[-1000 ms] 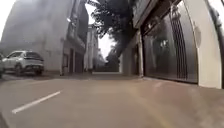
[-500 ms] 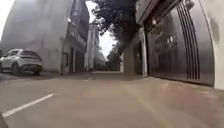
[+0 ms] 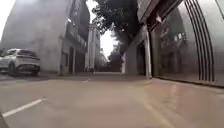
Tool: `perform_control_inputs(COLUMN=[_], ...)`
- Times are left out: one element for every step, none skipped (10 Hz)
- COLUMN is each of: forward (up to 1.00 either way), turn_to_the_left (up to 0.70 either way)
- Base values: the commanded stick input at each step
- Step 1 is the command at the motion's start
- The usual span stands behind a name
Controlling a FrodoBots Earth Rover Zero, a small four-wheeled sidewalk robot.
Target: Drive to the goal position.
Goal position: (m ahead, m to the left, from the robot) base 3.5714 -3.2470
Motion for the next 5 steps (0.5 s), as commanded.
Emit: perform_control_inputs(forward=[0.85, 0.85, 0.85, 0.85, 0.85], turn_to_the_left=[0.0, 0.0, 0.0, -0.02, -0.08])
